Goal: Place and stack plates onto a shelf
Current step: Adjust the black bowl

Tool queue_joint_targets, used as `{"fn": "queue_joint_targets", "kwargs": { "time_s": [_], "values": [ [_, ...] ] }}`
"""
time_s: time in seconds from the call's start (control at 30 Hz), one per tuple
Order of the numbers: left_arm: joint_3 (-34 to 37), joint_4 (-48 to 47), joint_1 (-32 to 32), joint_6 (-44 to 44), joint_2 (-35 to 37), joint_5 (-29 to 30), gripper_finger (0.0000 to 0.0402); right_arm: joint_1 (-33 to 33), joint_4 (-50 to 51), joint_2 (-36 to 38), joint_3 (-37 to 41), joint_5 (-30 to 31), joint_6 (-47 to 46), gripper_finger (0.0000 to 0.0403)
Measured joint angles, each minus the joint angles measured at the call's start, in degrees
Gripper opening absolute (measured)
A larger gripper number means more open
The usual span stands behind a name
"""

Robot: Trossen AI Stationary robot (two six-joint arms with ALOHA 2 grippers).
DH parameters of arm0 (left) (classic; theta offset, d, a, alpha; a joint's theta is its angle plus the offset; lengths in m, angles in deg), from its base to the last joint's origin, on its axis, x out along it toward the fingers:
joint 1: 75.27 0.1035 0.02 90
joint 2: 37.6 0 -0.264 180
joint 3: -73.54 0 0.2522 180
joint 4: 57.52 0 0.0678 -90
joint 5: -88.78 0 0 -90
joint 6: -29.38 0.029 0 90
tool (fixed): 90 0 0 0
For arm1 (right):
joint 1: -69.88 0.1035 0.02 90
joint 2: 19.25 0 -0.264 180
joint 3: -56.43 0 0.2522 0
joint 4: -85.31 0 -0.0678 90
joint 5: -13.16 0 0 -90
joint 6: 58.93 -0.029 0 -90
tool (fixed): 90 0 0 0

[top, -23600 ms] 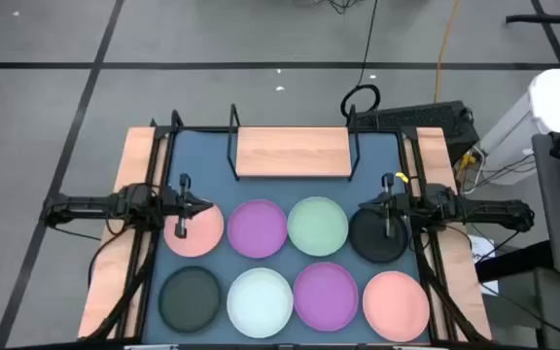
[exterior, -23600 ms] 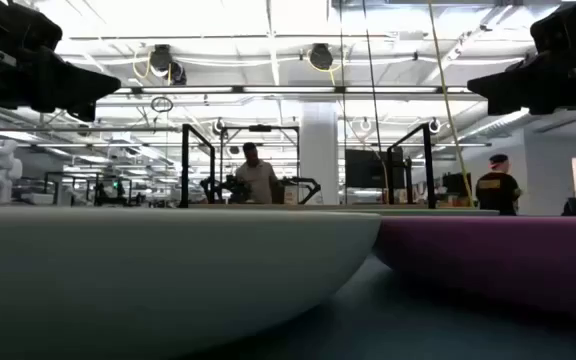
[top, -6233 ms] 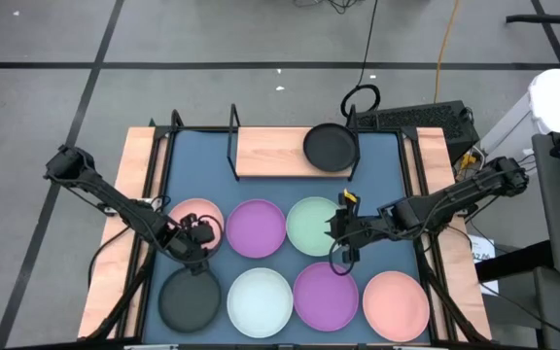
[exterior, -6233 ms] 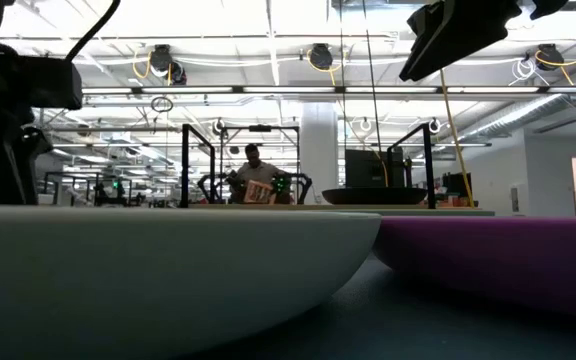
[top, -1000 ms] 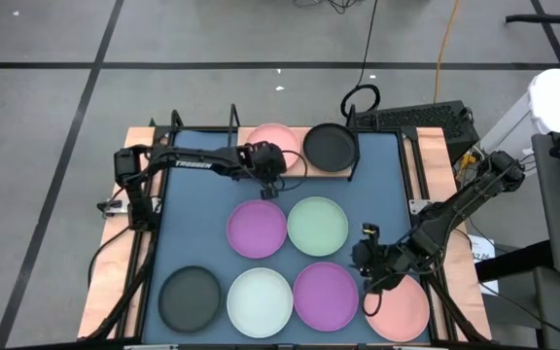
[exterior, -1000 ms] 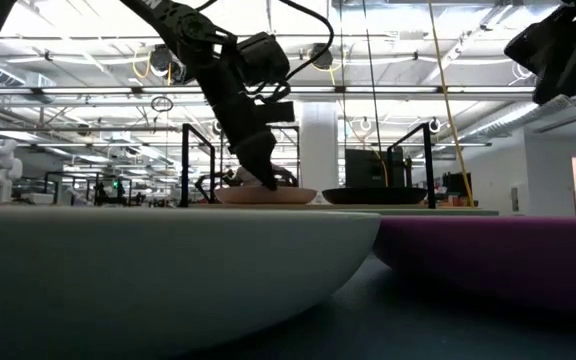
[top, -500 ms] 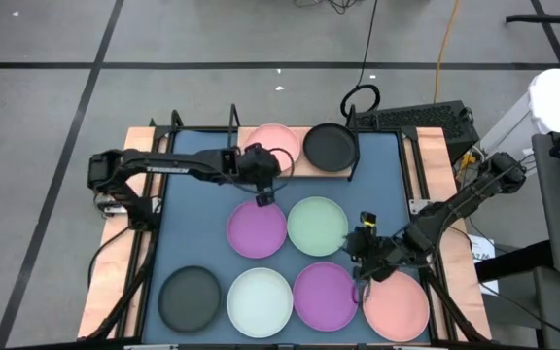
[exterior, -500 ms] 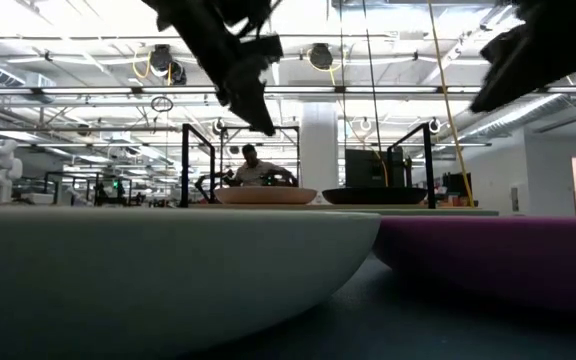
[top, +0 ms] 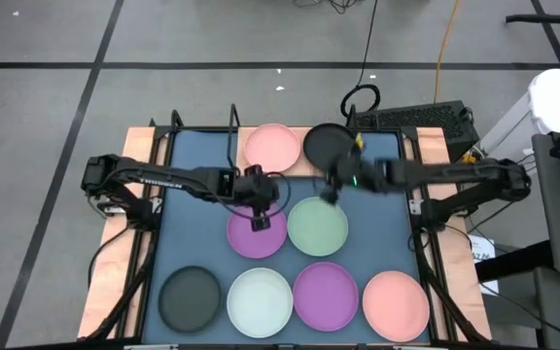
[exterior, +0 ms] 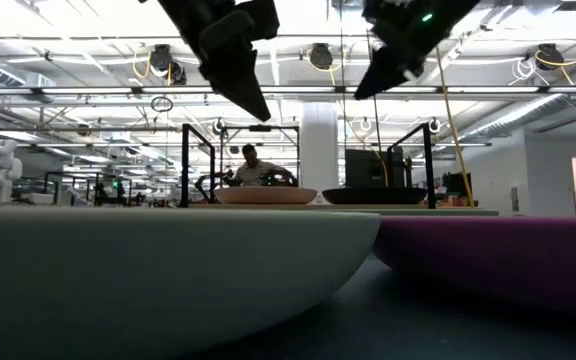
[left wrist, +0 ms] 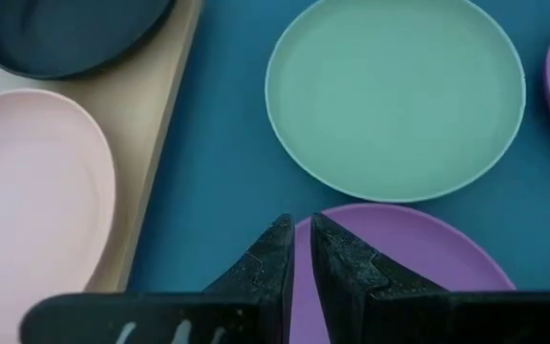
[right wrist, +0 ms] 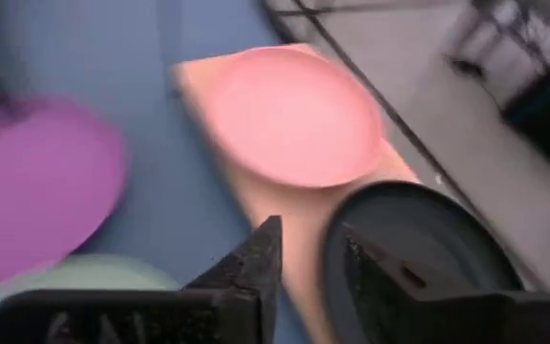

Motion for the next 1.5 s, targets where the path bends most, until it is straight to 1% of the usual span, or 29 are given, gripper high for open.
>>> {"fn": "queue_joint_targets", "kwargs": {
  "time_s": [0.1,0.13,0.27,0.33,0.47,0.77,0.9,1.0,1.4,1.5],
  "values": [
    [0.0,-0.66,-0.18,0.98,0.0,-0.26,0.0047,-7.55,1.37,-2.57,-3.44,-7.25,-2.3,0.0057],
    [0.0,-1.16,-0.15,1.06,0.0,-1.51,0.0047,-9.31,2.47,-3.83,-4.95,-9.65,-2.24,0.0046],
    [0.0,-4.44,-0.38,1.42,0.0,-12.18,0.0047,-13.86,7.69,-10.76,-10.22,-13.17,1.56,0.0007],
    [0.0,-5.41,-0.84,1.12,0.0,-13.55,0.0047,-15.71,9.08,-14.24,-12.37,-15.25,3.05,0.0005],
    [0.0,-7.0,-1.58,0.76,0.0,-13.52,0.0047,-18.71,10.72,-19.95,-14.74,-17.42,5.02,0.0005],
    [0.0,-7.3,-3.31,0.81,0.0,-13.5,0.0047,-22.22,11.55,-26.92,-14.91,-17.43,7.62,0.0001],
    [0.0,-7.33,-4.1,0.83,0.0,-13.53,0.0047,-23.38,11.48,-29.34,-14.91,-14.15,8.79,0.0],
    [0.02,-7.34,-4.52,1.22,0.0,-13.53,0.0047,-24.01,11.58,-30.82,-14.91,-13.09,8.83,0.0],
    [0.02,-7.33,-5.58,2.08,0.0,-13.51,0.0047,-23.94,11.12,-32.4,-15.06,-14.58,9.55,0.0],
    [0.02,-7.33,-5.58,2.09,0.0,-13.52,0.0047,-23.84,9.1,-32.51,-15.04,-16.19,9.51,0.0]
  ]
}}
